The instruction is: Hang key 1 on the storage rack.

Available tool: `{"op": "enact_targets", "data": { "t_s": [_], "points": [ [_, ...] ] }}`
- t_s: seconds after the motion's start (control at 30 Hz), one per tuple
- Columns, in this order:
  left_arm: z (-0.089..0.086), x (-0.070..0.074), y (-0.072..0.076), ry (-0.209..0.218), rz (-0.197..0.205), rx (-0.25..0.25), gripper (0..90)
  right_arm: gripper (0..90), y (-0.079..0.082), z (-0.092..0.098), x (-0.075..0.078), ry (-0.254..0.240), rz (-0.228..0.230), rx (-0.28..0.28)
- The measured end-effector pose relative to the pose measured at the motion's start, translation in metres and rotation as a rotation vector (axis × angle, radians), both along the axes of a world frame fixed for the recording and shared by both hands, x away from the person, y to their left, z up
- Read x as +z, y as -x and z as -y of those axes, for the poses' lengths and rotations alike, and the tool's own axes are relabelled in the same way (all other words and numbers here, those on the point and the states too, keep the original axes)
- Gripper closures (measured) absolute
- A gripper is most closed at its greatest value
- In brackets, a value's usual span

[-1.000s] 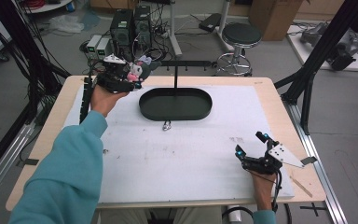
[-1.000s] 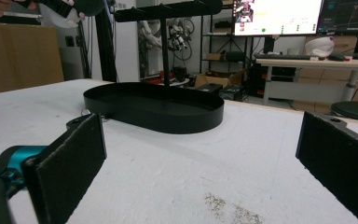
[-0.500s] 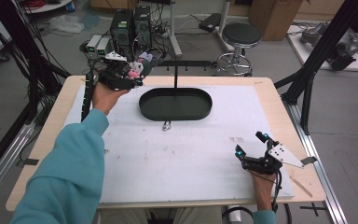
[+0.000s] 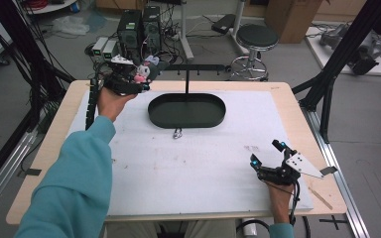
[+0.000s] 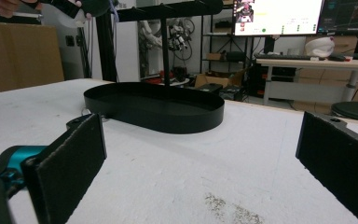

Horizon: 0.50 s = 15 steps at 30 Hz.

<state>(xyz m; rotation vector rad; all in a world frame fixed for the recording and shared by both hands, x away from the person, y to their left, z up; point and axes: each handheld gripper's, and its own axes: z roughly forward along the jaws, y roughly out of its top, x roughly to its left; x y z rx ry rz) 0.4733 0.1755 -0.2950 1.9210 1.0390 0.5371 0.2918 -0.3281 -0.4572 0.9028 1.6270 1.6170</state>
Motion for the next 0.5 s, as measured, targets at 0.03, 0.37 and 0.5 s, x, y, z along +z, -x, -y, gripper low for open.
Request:
{"op": "enact_targets", "data": {
  "t_s": [0.03, 0.37, 0.5],
  "points": [
    [-0.0007, -0.0006, 0.0003, -0.004, -0.002, 0.002, 53.2, 0.7, 0.0000, 0.0001, 0.0000, 0.000, 0.000, 0.000],
    [-0.0076, -0.0072, 0.0062, -0.017, -0.021, -0.010, 53.2, 0.7, 0.0007, -0.0005, -0.0001, -0.005, -0.008, 0.002],
    [-0.0077, -0.0102, 0.0095, -0.015, -0.021, -0.017, 53.2, 0.7, 0.0007, -0.0005, 0.0000, -0.004, -0.009, 0.002]
  ]
}}
